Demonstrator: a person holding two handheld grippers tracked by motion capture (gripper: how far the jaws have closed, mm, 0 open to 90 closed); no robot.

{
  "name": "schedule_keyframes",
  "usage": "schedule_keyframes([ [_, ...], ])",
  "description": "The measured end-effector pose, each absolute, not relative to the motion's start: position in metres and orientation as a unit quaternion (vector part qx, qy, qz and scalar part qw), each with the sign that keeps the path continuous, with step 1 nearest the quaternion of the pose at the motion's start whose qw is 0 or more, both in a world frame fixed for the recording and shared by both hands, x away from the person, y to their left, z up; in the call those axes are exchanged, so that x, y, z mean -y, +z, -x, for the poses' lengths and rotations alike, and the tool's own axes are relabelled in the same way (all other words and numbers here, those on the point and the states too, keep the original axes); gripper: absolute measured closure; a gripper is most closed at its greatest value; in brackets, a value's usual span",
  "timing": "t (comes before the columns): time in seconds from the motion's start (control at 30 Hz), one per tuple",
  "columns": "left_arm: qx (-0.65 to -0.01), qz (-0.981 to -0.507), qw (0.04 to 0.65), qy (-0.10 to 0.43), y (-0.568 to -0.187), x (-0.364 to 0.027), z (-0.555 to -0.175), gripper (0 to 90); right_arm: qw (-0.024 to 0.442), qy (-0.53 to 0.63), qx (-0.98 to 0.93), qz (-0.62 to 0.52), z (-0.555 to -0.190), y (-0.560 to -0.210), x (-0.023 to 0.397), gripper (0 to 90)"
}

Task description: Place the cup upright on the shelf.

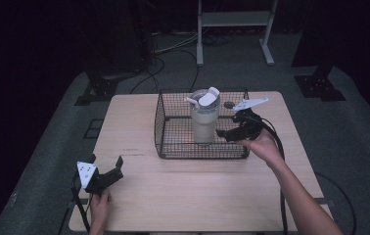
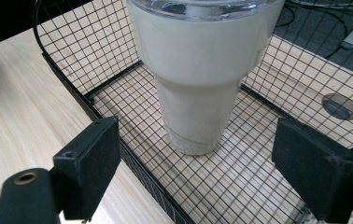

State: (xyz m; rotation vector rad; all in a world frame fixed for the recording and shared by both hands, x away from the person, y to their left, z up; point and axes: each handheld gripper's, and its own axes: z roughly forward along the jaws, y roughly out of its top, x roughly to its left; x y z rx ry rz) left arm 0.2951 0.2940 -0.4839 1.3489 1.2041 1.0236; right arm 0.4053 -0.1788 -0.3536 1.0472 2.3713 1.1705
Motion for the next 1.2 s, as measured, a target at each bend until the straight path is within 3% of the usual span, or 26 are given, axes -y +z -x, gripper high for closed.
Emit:
schedule_keyframes([
  [1.2, -0.495, -0.565, 0.502, 0.429, -0.484, -0.292, -0.296, 0.0, 0.183, 0.431, -0.815, -0.341, -0.361, -0.328, 0.227, 15.3],
])
